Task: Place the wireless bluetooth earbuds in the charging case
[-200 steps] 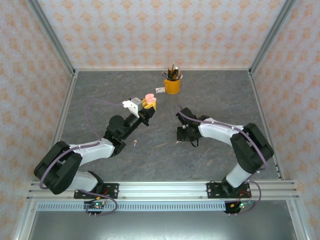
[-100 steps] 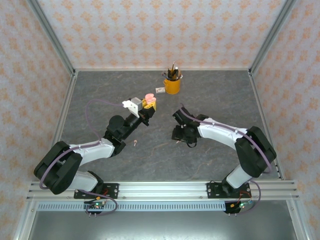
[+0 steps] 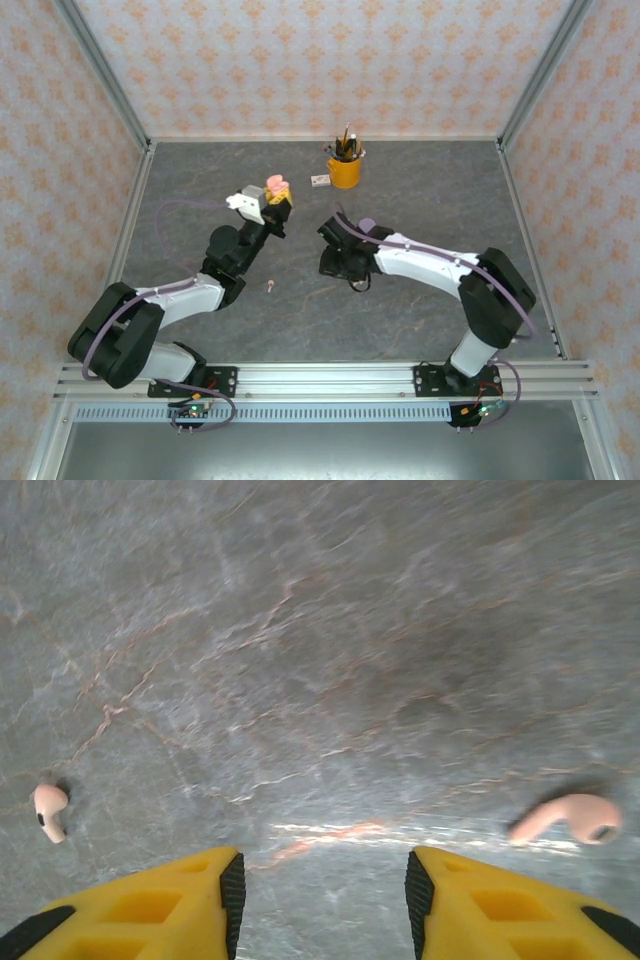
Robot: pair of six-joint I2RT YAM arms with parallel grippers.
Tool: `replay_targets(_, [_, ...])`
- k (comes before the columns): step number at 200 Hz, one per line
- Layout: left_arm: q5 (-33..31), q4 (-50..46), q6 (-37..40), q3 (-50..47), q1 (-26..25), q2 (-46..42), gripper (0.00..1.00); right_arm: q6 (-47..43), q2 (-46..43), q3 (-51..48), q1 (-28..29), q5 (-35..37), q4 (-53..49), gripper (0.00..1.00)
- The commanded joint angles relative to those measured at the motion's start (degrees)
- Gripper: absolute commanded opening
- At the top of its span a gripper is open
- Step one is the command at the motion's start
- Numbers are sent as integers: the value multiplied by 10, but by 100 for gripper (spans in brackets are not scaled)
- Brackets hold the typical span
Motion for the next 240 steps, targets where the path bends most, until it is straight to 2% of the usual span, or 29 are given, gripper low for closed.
replay_targets(1, [-63, 39, -33, -6, 32, -13, 0, 18, 31, 38, 26, 25, 9, 47])
replay_targets(48, [-107, 19, -47, 5, 82, -30, 0, 30, 112, 127, 76, 32, -12, 46])
replay_targets(107, [-125, -19, -60, 22, 125, -49, 0, 55, 218, 254, 121, 66, -57, 46])
replay_targets(240, [-113, -37, -68, 24, 156, -80, 0, 75, 330, 375, 147, 67, -109, 40])
